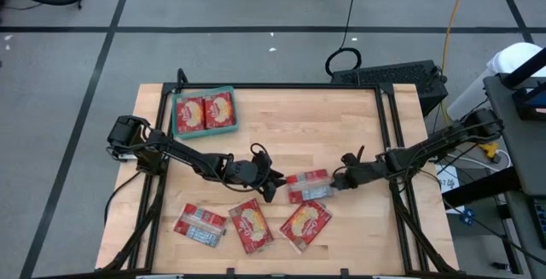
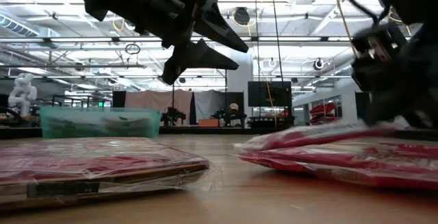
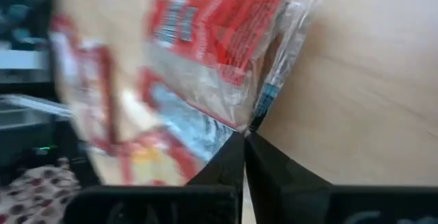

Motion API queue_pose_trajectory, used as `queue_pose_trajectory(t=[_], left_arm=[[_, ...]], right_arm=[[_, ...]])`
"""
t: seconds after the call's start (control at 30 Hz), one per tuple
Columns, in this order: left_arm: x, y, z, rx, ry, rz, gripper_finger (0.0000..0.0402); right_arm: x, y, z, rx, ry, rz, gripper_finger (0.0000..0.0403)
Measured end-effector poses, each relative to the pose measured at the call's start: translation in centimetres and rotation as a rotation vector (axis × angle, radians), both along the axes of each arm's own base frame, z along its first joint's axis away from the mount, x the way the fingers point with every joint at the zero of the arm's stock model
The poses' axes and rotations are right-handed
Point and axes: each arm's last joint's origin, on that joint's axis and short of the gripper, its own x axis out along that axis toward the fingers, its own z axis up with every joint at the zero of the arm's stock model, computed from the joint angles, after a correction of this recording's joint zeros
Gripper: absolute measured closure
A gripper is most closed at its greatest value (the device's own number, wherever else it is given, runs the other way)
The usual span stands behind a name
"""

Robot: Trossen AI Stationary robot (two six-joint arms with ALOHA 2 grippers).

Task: Sort popcorn bags into baskets
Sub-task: Put the red popcorn bag into the blue bin

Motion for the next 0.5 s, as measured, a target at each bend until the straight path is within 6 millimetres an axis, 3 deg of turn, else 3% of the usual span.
queue_pose_trajectory(t=[0.13,0.37,0.5], left_arm=[[0.0,0.0,0.0,0.006,0.002,0.005,0.0216],[0.0,0.2,0.0,0.110,0.002,0.049,0.0119],[0.2,1.5,-0.4,0.005,0.016,0.100,0.0070]], right_arm=[[0.5,-0.1,0.5,-0.025,-0.081,-0.001,0.0402],[1.0,0.0,1.1,-0.012,-0.151,-0.001,0.0403],[1.3,0.1,1.6,-0.068,-0.230,0.059,0.0403]])
